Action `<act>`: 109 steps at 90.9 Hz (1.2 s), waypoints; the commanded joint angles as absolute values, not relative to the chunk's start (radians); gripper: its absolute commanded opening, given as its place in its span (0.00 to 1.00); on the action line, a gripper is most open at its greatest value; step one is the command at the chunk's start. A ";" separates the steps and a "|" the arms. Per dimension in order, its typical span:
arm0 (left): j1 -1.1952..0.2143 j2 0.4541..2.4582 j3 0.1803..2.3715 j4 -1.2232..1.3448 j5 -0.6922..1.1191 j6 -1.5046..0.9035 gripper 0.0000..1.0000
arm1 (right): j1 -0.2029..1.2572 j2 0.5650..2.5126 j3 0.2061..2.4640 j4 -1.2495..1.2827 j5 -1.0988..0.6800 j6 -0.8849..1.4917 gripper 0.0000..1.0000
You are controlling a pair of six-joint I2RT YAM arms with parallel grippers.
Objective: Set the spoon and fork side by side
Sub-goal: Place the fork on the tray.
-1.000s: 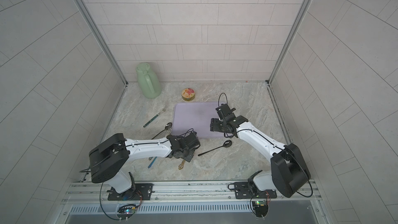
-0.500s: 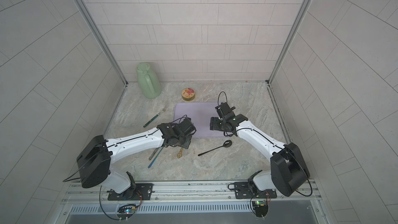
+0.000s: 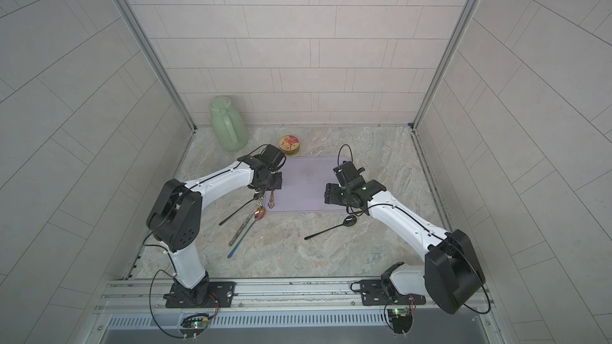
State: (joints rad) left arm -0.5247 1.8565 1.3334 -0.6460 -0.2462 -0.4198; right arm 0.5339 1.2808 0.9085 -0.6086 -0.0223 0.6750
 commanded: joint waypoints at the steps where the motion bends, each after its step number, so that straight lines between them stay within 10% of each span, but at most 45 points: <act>1: -0.494 1.891 1.366 -0.612 -0.198 -0.385 0.00 | 0.544 1.250 0.871 -0.646 -0.009 0.710 0.77; 71: -0.445 2.009 1.377 -0.561 -0.174 -0.428 0.01 | 0.634 1.275 0.747 -0.606 0.009 0.805 0.75; 109: -0.332 1.911 1.221 -0.382 0.186 -0.399 0.00 | 0.656 1.279 0.755 -0.603 0.027 0.803 0.75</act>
